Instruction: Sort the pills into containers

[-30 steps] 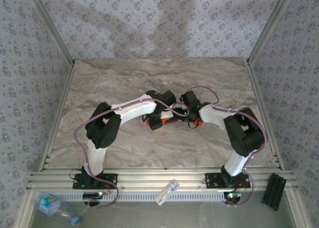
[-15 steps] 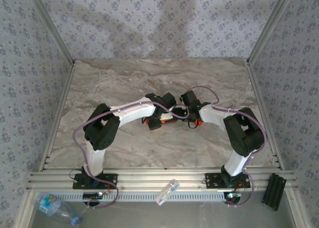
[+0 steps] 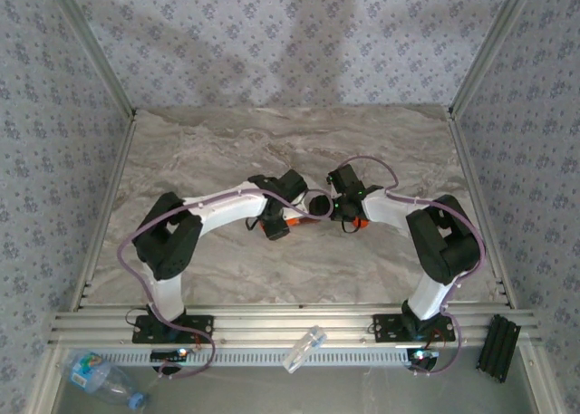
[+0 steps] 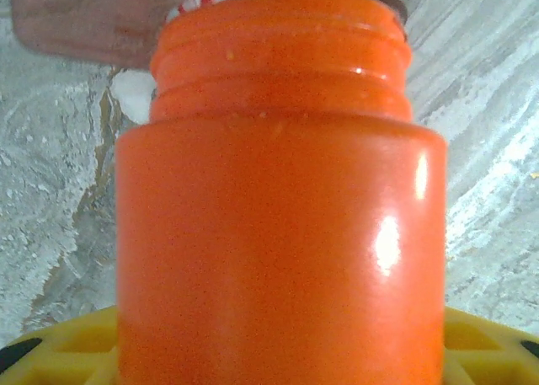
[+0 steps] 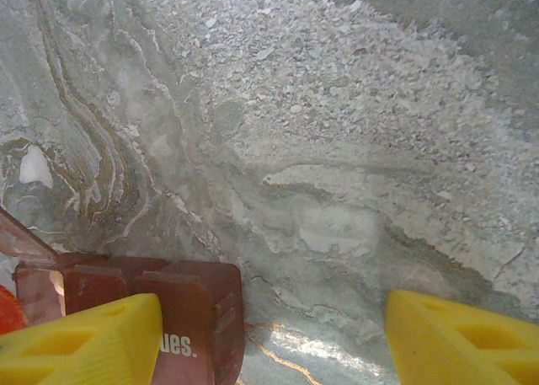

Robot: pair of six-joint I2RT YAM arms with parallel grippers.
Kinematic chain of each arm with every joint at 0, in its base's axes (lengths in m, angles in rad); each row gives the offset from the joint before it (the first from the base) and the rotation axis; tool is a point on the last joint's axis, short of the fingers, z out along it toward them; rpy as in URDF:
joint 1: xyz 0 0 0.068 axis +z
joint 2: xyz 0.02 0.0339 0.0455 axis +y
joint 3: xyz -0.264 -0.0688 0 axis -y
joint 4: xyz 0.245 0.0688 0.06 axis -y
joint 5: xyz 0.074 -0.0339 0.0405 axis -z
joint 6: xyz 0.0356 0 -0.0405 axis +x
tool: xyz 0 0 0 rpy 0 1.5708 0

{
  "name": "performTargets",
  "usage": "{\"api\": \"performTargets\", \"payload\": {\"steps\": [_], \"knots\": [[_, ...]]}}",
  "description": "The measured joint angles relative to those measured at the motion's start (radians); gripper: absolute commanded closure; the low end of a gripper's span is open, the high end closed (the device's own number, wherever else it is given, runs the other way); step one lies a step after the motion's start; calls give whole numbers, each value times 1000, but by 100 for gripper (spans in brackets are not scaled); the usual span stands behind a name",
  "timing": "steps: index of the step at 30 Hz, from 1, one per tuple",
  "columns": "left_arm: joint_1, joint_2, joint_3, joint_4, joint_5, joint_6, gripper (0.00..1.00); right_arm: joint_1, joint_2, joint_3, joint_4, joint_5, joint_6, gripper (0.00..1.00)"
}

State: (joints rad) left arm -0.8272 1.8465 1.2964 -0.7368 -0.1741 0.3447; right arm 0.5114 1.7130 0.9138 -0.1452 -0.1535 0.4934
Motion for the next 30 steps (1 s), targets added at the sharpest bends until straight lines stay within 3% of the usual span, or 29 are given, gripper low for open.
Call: {"api": "performTargets", "payload": {"steps": [30], "knots": [[110,-396,-425,607,244,-164,100,8,-6,82,-68,-46,8,23]]}}
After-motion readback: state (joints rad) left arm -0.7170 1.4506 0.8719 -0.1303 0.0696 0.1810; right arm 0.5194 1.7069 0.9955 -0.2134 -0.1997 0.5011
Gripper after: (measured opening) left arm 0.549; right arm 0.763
